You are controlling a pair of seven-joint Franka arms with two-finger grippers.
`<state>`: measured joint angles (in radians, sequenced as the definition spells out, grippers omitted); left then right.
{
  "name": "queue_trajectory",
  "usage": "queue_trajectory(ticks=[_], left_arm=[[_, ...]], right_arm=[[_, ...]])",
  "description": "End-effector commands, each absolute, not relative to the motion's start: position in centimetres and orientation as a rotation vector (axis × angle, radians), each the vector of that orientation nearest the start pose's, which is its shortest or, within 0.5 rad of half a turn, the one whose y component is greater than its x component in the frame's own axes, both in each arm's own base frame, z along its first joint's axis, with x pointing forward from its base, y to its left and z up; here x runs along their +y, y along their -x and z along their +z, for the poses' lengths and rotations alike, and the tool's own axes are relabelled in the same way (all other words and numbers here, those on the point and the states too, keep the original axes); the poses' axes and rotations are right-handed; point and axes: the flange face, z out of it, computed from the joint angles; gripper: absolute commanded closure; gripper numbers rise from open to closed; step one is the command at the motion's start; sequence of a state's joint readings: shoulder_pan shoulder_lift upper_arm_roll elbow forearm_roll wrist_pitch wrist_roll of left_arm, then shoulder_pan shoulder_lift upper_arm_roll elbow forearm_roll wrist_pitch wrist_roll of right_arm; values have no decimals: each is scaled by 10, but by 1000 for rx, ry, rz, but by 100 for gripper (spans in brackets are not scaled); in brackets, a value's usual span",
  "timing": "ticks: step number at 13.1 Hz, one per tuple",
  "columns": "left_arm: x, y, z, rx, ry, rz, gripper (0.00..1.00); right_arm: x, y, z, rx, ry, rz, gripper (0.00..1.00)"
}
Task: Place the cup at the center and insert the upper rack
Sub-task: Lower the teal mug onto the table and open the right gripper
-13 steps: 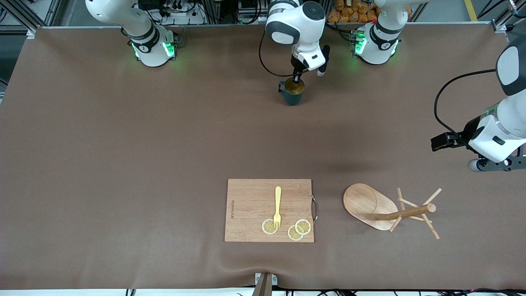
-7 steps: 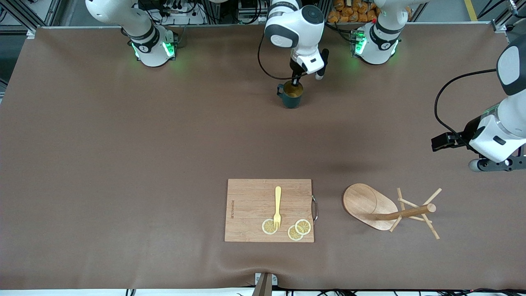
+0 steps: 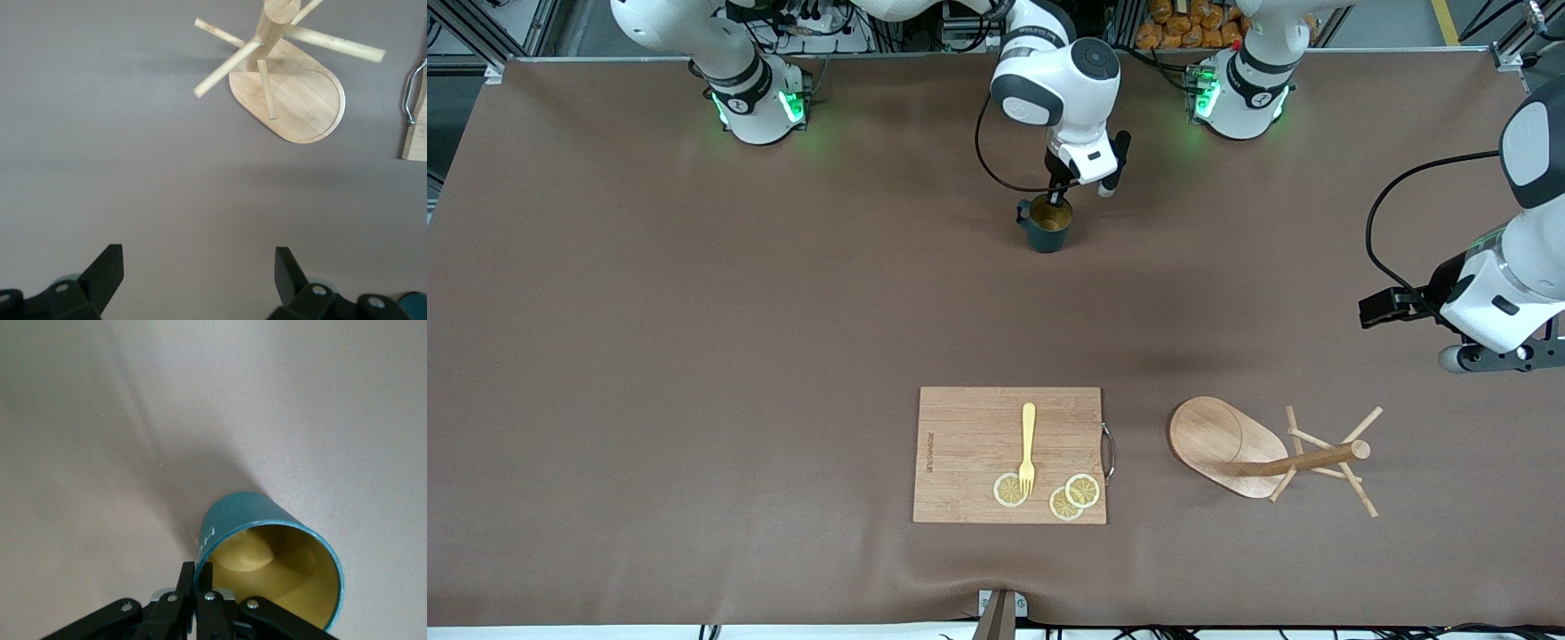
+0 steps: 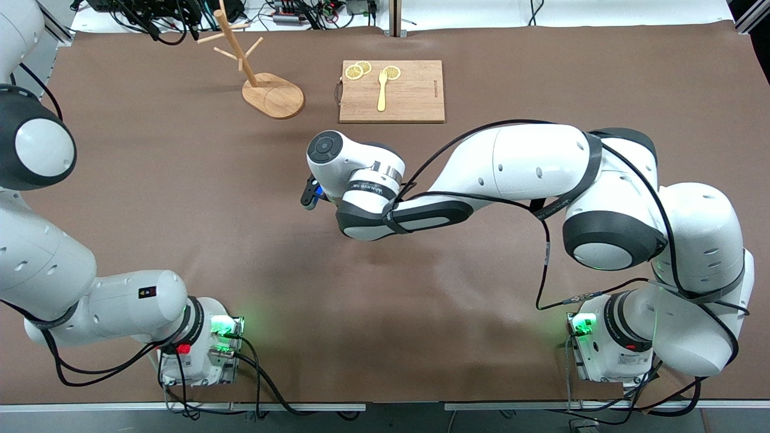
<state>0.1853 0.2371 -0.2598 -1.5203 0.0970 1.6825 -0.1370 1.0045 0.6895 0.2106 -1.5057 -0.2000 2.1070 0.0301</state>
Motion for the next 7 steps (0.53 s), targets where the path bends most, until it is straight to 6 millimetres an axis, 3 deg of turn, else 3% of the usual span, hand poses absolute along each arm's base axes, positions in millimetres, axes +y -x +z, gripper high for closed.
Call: queue_trajectory(ticks=[1, 2, 7], left_arm=[[-22, -628, 526, -99, 3094, 84, 0], [-22, -628, 524, -98, 3094, 88, 0], [-23, -628, 525, -97, 3096, 86, 0]], right_arm=[[649, -275, 260, -1873, 2612, 41, 84], [648, -276, 261, -1871, 2613, 38, 74], [645, -289, 270, -1840, 2627, 20, 49]])
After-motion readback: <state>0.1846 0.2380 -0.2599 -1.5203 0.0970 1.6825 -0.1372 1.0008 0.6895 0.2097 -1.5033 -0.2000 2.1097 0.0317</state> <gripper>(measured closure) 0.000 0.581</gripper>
